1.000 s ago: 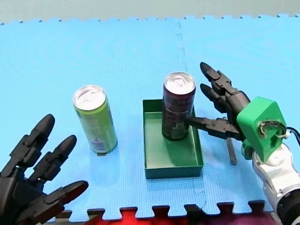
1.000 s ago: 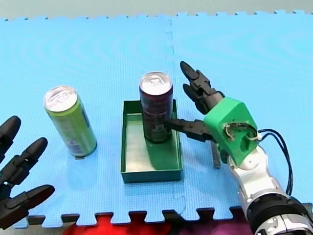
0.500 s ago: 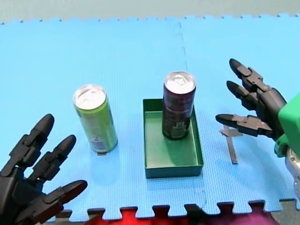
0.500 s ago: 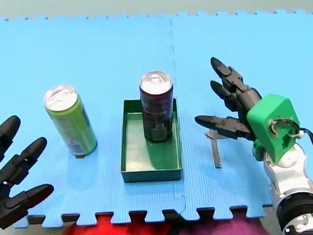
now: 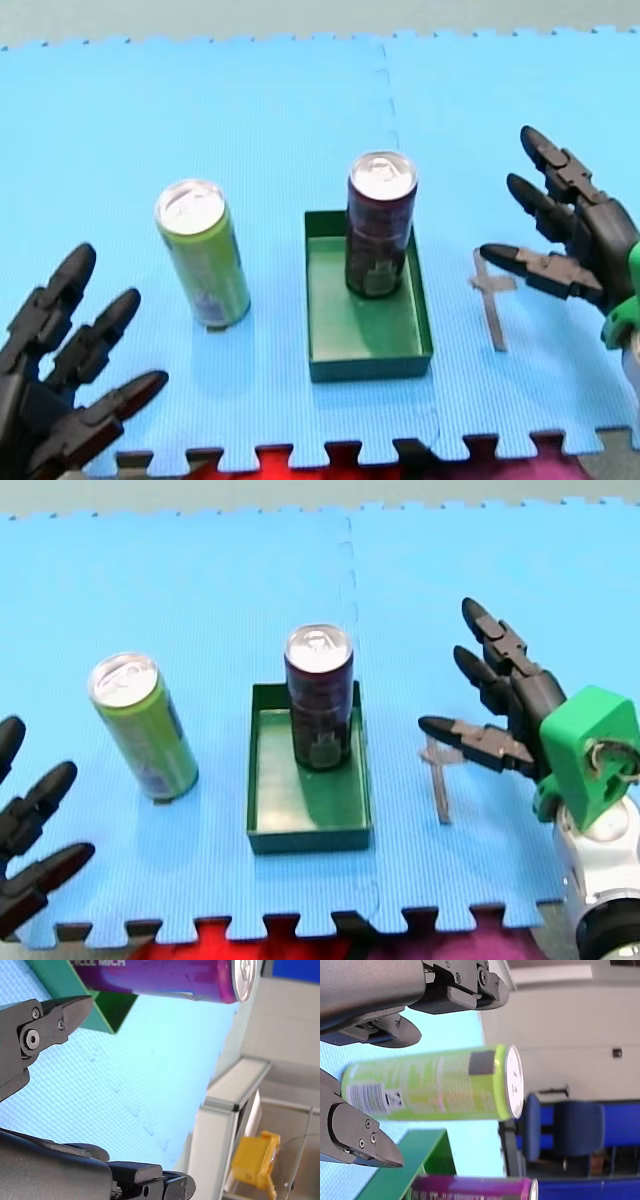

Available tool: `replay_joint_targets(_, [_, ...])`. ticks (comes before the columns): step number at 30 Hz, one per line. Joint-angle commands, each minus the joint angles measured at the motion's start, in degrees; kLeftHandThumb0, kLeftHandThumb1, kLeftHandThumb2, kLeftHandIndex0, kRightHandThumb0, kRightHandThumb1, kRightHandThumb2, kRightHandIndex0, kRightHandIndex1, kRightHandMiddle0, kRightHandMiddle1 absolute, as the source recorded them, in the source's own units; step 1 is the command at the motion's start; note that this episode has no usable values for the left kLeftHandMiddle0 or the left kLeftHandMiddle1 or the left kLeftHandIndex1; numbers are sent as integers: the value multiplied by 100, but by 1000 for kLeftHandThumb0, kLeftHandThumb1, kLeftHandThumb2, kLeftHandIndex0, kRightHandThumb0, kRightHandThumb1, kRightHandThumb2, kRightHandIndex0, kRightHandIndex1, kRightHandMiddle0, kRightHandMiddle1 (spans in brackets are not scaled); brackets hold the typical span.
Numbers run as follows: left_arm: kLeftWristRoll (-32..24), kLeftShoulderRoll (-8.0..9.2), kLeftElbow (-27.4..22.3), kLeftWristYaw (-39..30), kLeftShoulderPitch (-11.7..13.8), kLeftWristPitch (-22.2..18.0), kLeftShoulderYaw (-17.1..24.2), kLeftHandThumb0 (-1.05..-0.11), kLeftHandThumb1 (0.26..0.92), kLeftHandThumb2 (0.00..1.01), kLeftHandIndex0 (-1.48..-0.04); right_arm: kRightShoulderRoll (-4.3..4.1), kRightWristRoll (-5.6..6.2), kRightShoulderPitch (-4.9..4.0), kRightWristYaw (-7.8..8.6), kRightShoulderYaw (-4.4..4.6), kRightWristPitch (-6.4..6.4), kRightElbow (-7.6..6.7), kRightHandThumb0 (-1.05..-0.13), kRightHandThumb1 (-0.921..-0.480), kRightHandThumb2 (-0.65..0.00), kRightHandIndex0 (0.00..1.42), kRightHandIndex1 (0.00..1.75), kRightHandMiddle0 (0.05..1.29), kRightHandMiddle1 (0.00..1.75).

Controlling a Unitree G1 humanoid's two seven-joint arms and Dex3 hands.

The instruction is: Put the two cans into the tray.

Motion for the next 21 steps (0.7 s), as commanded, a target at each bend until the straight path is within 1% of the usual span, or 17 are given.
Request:
replay_joint_targets(1, [229, 5, 47, 244, -44, -23, 5, -1048, 768, 0, -332, -45, 76, 93, 53, -47, 54, -124, -1048, -771, 0, 239, 16, 184, 21])
replay_joint_targets(5, [673, -12, 188, 811, -177, 22, 8, -1048, 763, 0, -347, -29, 117, 219, 66, -59, 161, -292, -1048, -769, 0, 248, 18, 194, 22])
replay_joint_targets(7, [871, 26, 254, 1024, -258, 32, -8, -1048, 770, 3, -358, -26, 122, 283, 67, -54, 204, -369, -1048, -768, 0, 252, 19, 201, 23])
replay_joint_targets(9, [1132, 132, 342, 1223, -368, 43, -28, -1048, 778, 7, -371, -11, 131, 336, 49, -52, 259, -457, -1048, -767, 0, 256, 20, 210, 24])
replay_joint_targets(12, [1384, 275, 542, 1446, -562, 32, -30, -1048, 780, 6, -395, 23, 151, 385, -6, -61, 382, -575, -1048, -764, 0, 264, 22, 225, 27])
replay_joint_targets(14, [1414, 321, 694, 1540, -672, -9, -18, -1048, 778, 4, -407, 40, 158, 418, -54, -64, 467, -653, -1048, -763, 0, 268, 22, 233, 27])
replay_joint_targets(16, [1411, 399, 946, 1581, -805, -78, -6, -1048, 775, 2, -414, 44, 152, 454, -96, -59, 533, -730, -1048, -762, 0, 272, 23, 242, 28])
replay_joint_targets(19, [1382, 566, 1360, 1500, -996, -222, -18, -1048, 775, 2, -419, 37, 130, 496, -146, -45, 607, -819, -1048, -762, 0, 277, 23, 250, 27])
replay_joint_targets(21, [1348, 651, 1563, 1393, -1080, -330, -52, -1048, 776, 2, -420, 36, 126, 508, -168, -42, 637, -846, -1048, -762, 0, 280, 24, 254, 27])
